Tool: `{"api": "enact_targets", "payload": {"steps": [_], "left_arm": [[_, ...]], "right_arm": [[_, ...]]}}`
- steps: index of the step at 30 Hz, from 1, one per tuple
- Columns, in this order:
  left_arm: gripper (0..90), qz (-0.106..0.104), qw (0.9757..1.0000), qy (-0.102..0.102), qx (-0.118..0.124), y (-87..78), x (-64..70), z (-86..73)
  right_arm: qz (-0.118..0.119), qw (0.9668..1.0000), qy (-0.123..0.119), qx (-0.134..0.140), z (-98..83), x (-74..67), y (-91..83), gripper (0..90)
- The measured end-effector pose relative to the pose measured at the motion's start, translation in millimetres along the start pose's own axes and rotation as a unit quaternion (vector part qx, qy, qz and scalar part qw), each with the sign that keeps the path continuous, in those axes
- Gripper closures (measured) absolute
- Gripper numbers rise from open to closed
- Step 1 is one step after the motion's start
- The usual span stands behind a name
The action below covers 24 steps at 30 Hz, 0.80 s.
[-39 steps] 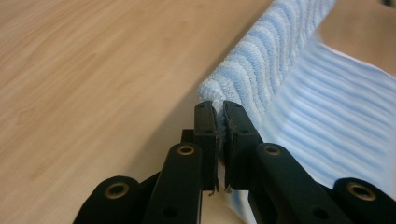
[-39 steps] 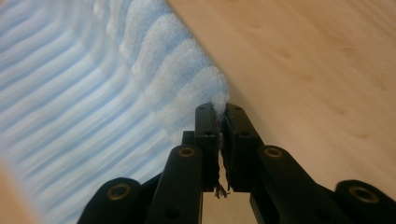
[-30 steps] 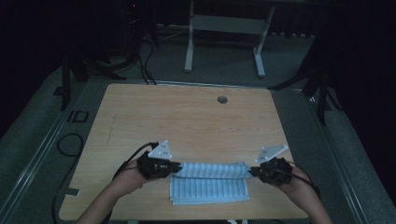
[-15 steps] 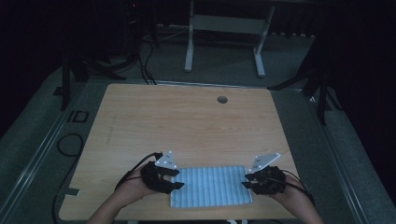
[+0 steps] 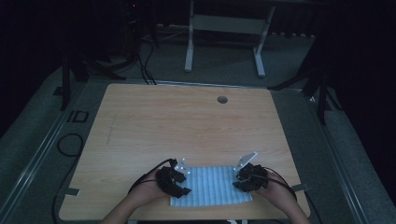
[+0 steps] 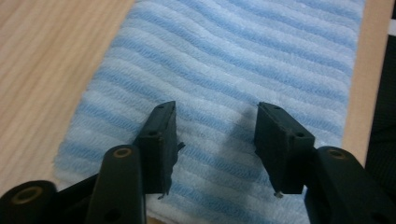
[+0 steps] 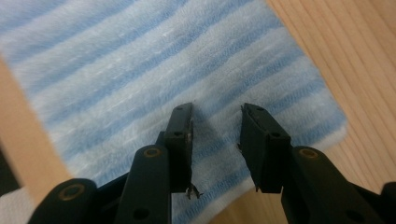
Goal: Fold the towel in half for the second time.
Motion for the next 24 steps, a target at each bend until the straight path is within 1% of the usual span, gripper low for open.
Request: {"api": "enact_targets", "payload": {"steps": [1, 3, 4, 5, 7, 8, 10, 11, 12, 13, 14, 16, 17, 19, 20, 21, 24], "left_arm": [[49.8, 0.004, 1.0, 0.0, 0.0, -1.1, -2.9, -0.5], [50.5, 0.005, 1.0, -0.004, 0.001, -3.1, -9.4, -2.0], [50.8, 0.007, 1.0, -0.006, 0.002, -4.5, -13.4, -2.8], [50.8, 0.011, 0.9998, -0.012, 0.008, -5.7, -17.6, -3.4], [50.8, 0.014, 0.9998, -0.015, 0.007, -8.8, -26.4, -4.6], [50.8, 0.02, 0.9996, -0.017, 0.011, -10.0, -31.0, -5.4], [50.9, 0.021, 0.9994, -0.024, 0.012, -12.1, -38.1, -6.4], [50.8, 0.026, 0.9992, -0.027, 0.015, -13.3, -42.1, -6.5], [50.9, 0.025, 0.9992, -0.028, 0.012, -14.5, -45.9, -6.9], [50.8, 0.025, 0.9992, -0.028, 0.012, -14.5, -45.9, -6.9], [50.8, 0.029, 0.9989, -0.033, 0.013, -17.4, -54.4, -6.9], [50.9, 0.029, 0.9988, -0.038, 0.012, -19.2, -60.8, -7.0], [50.9, 0.031, 0.9987, -0.037, 0.012, -20.4, -64.6, -7.0], [50.9, 0.03, 0.9986, -0.042, 0.013, -22.7, -73.1, -6.9], [50.9, 0.036, 0.9984, -0.043, 0.011, -24.1, -77.1, -6.8], [50.9, 0.041, 0.9981, -0.045, 0.01, -25.3, -81.0, -6.7], [50.7, 0.05, 0.9969, -0.061, 0.007, -29.5, -92.9, -6.1]], "right_arm": [[0.003, 1.0, 0.006, 0.003, 1.6, 1.0, 1.0, 64.1], [0.003, 1.0, 0.006, 0.005, 5.5, 3.0, 3.0, 64.1], [0.006, 0.9999, 0.005, 0.007, 10.9, 6.7, 6.1, 64.0], [0.006, 0.9999, 0.005, 0.007, 10.9, 6.7, 6.1, 64.0], [0.009, 0.9998, 0.012, 0.011, 17.9, 11.7, 10.1, 64.0], [0.009, 0.9998, 0.014, 0.012, 21.6, 14.0, 12.2, 64.0], [0.008, 0.9998, 0.014, 0.012, 29.3, 17.6, 15.9, 64.0], [0.008, 0.9998, 0.016, 0.012, 33.1, 19.2, 17.7, 64.1], [0.007, 0.9997, 0.017, 0.013, 36.9, 20.9, 19.6, 64.0], [0.007, 0.9997, 0.017, 0.013, 36.9, 20.9, 19.6, 64.0], [0.006, 0.9997, 0.018, 0.013, 40.3, 22.3, 21.4, 64.0], [0.007, 0.9996, 0.022, 0.014, 51.6, 28.0, 27.1, 63.8], [0.007, 0.9996, 0.022, 0.014, 51.6, 28.0, 27.1, 63.8], [0.006, 0.9996, 0.025, 0.012, 57.8, 31.0, 29.8, 63.6], [0.003, 0.9997, 0.02, 0.01, 62.1, 32.9, 31.7, 63.5], [0.002, 0.9997, 0.021, 0.008, 65.8, 34.1, 33.2, 63.3], [-0.002, 0.9997, 0.022, 0.008, 77.4, 39.9, 38.8, 62.9]]}}
Point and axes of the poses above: each handheld gripper's, and its own axes: y roughly forward along the jaws, z roughly out of its top, x roughly to its right, the point moved 3 cm from there along y, roughly forward along the jaws, and after that the axes turned 7 degrees about -z, right-handed, at the moved point
